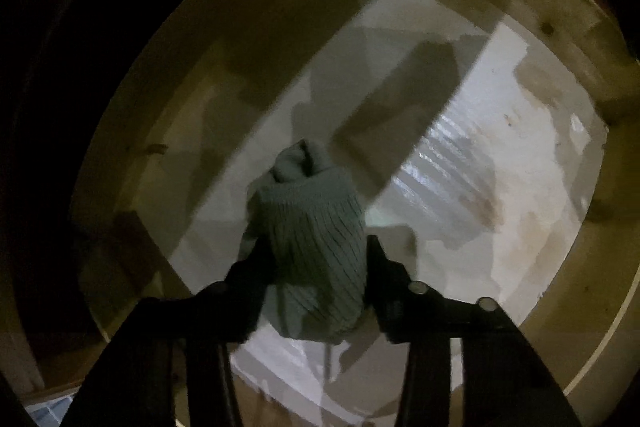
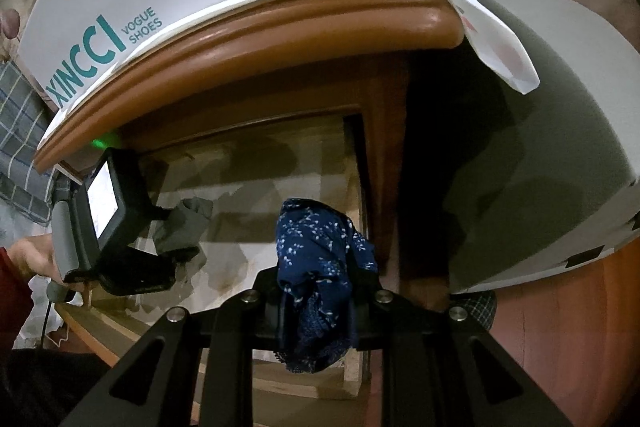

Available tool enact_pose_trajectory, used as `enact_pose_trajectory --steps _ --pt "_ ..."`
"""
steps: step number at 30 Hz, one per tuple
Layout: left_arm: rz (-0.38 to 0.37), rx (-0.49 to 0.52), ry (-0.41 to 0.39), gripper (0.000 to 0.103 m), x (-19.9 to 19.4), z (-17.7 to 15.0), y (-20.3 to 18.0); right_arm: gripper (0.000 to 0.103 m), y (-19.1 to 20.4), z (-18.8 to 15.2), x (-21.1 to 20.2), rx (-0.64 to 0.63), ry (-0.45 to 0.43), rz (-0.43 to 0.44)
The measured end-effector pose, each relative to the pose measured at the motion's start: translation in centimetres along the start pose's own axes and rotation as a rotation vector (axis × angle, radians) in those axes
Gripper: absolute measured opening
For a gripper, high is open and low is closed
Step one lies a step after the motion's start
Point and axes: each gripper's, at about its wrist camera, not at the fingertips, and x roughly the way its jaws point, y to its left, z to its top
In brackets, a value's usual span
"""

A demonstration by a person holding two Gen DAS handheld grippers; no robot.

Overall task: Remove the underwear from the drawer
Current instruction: 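Lower the left tool into the drawer and grasp the grey knit underwear, then lift the grey knit underwear up toward the XINCCI box with the left tool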

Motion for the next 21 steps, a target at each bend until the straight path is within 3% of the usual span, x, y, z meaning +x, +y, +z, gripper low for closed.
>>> enact_pose_trajectory --steps 7,10,21 --pt "-0.034 0.034 0.038 0.034 -1.5 -1.3 -2.3 0.021 -0.2 0.1 -0.1 0.005 -0.010 -0.003" --pt "-0.077 0.010 0.028 0.030 -2.2 -1.1 -2.4 0.021 0.0 0.0 -0.2 -0.009 -0.018 -0.005" --pt "-0.078 -0.039 -0.019 0.029 -6.4 -3.8 -1.8 0.021 0.0 -0.3 -0.6 -0.013 -0.031 -0.005"
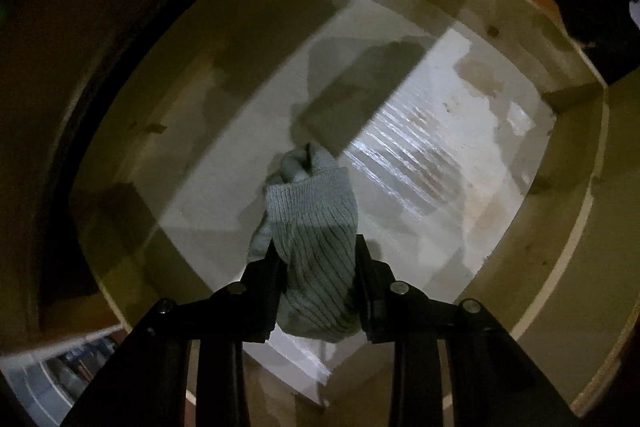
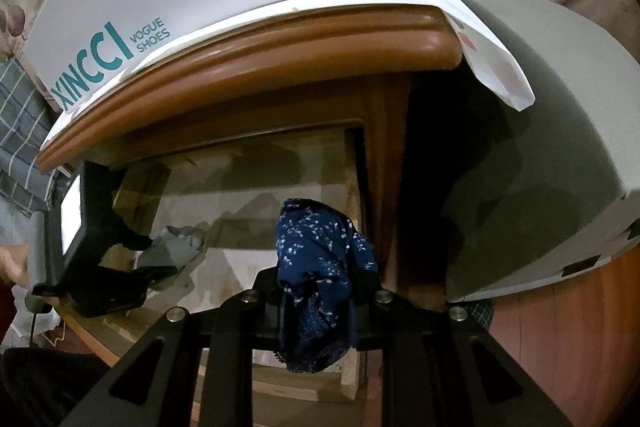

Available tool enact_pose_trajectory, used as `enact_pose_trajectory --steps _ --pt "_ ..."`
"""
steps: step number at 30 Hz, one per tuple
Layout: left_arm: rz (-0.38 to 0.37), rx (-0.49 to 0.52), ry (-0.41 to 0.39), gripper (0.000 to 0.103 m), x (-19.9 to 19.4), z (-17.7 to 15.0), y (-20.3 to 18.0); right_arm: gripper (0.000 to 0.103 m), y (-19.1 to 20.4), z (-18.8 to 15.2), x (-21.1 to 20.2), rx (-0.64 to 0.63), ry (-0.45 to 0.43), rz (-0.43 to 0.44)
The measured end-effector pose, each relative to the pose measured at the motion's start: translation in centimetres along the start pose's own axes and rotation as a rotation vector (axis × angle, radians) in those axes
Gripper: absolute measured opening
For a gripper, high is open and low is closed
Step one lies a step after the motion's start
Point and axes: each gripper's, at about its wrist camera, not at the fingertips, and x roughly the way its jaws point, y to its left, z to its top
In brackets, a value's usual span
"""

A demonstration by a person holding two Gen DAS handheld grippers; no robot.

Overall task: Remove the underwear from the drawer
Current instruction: 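Lift the grey knit underwear up toward the XINCCI box with the left tool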

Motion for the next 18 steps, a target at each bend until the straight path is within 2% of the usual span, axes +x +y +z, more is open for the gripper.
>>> enact_pose_trajectory --steps 4,9,12,14,18 --pt "0.004 -0.066 -0.028 0.029 -1.9 -1.2 0.8 0.021 0.0 -0.1 0.2 0.000 0.004 -0.009" --pt "0.051 -0.144 -0.072 0.029 -4.7 -3.2 0.3 0.021 0.5 0.0 0.4 -0.022 0.001 -0.024" --pt "0.065 -0.196 -0.106 0.029 -5.7 -3.3 0.3 0.021 0.6 -0.1 0.5 -0.029 -0.002 -0.033" --pt "0.059 -0.243 -0.126 0.029 -7.2 -4.3 2.4 0.021 0.6 -0.2 0.6 -0.031 0.002 -0.036" --pt "0.094 -0.305 -0.160 0.029 -8.9 -4.3 3.0 0.021 0.7 -0.2 0.6 -0.039 0.003 -0.040"
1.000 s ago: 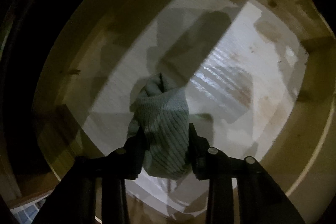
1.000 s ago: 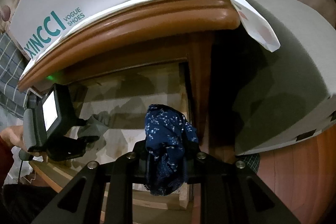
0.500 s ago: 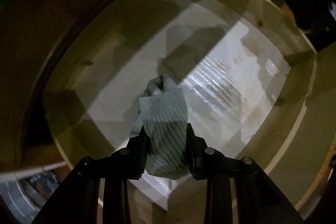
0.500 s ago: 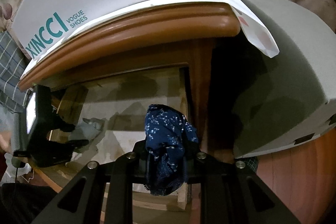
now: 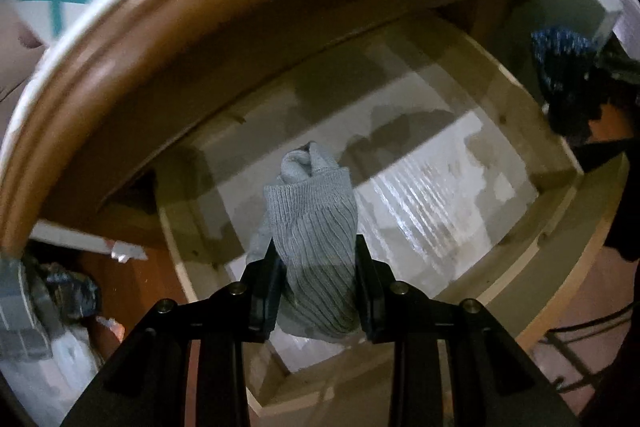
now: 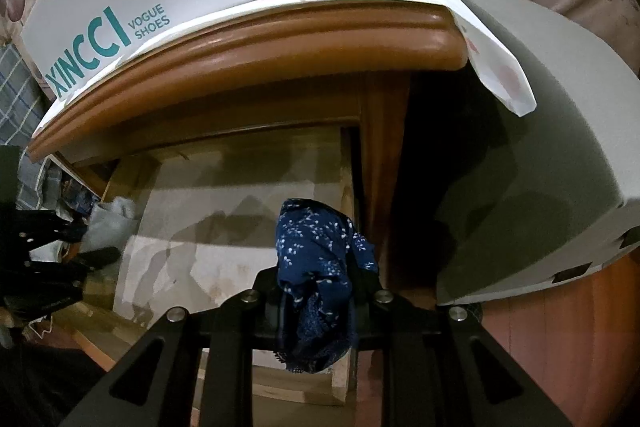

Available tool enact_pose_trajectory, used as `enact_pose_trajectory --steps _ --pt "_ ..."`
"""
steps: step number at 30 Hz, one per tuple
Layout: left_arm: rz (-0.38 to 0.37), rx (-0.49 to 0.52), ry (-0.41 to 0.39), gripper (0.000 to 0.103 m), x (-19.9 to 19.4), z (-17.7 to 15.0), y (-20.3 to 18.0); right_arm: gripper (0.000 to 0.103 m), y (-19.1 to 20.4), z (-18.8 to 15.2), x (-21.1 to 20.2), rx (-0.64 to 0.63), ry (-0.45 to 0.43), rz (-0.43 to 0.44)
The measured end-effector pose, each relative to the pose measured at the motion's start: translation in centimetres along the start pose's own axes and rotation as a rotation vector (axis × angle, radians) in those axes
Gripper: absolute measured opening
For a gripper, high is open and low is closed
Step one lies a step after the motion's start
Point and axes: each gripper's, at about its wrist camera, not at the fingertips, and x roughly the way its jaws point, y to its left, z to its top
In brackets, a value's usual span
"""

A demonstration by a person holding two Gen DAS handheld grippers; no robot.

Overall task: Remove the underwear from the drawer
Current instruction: 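Lift the grey knit underwear up toward the XINCCI box with the left tool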

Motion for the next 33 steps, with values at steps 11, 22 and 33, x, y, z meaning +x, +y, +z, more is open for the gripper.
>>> enact_pose_trajectory --steps 11,22,33 --pt "0.026 -0.167 -0.082 0.029 -1.4 1.4 -1.4 0.021 0.0 0.1 0.2 -0.004 0.006 0.005" --pt "0.022 -0.291 -0.170 0.029 -9.0 2.2 0.6 0.021 0.0 0.1 0.3 -0.007 0.012 0.013" --pt "0.054 -0.303 -0.333 0.029 -19.9 6.4 3.7 0.021 -0.1 0.1 0.1 -0.006 0.013 0.022"
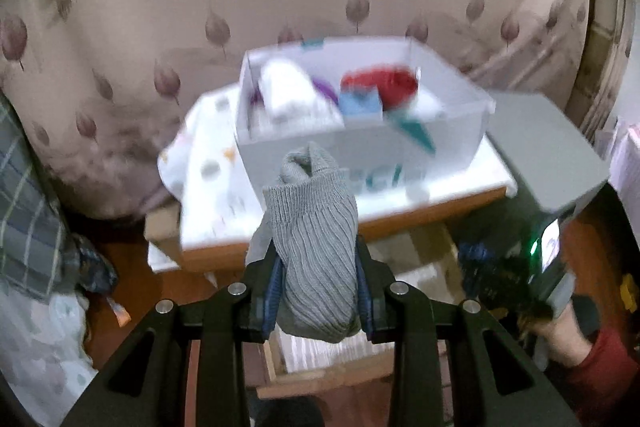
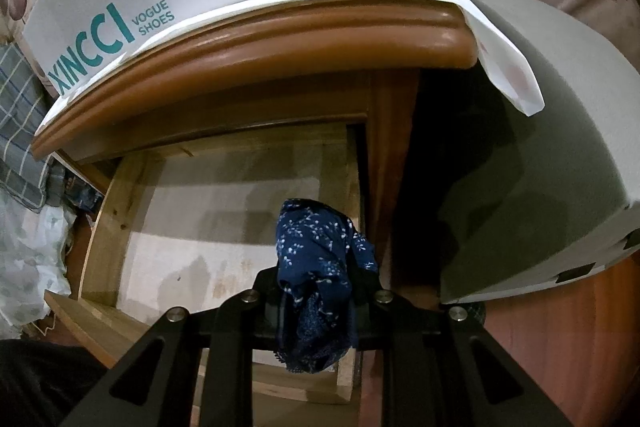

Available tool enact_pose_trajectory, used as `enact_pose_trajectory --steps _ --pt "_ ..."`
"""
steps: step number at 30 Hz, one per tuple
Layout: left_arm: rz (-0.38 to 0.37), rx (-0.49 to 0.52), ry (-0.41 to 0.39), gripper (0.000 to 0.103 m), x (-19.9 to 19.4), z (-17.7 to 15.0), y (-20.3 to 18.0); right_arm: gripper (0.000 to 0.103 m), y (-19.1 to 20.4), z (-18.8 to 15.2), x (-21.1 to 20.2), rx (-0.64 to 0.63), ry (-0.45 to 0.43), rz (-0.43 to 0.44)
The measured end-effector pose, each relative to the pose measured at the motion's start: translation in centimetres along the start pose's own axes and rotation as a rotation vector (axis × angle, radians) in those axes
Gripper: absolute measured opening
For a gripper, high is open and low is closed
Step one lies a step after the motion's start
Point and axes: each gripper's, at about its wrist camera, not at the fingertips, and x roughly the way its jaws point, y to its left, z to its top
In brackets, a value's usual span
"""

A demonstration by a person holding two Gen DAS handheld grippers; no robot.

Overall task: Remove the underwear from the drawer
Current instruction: 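Lift the grey knit underwear up toward the XINCCI box with the left tool, then lower the grey knit underwear into the box and open the left tool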

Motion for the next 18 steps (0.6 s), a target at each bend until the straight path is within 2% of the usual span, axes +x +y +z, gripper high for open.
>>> enact_pose_trajectory --steps 4,7,13,18 --pt "0.014 0.020 -0.066 0.029 -1.7 4.7 -0.1 0.021 0.0 0.0 -0.2 0.001 -0.008 -0.003" --pt "0.026 0.031 -0.080 0.029 -1.1 7.7 -0.4 0.021 0.0 0.0 -0.2 -0.003 -0.013 -0.020" --pt "0.022 -0.002 -0.027 0.029 3.0 10.3 -0.5 0.021 0.2 0.1 -0.7 -0.016 -0.038 -0.036" --pt "0.046 0.010 -0.013 0.029 5.5 11.9 -0.9 0.021 0.4 0.2 -0.8 -0.028 -0.042 -0.030"
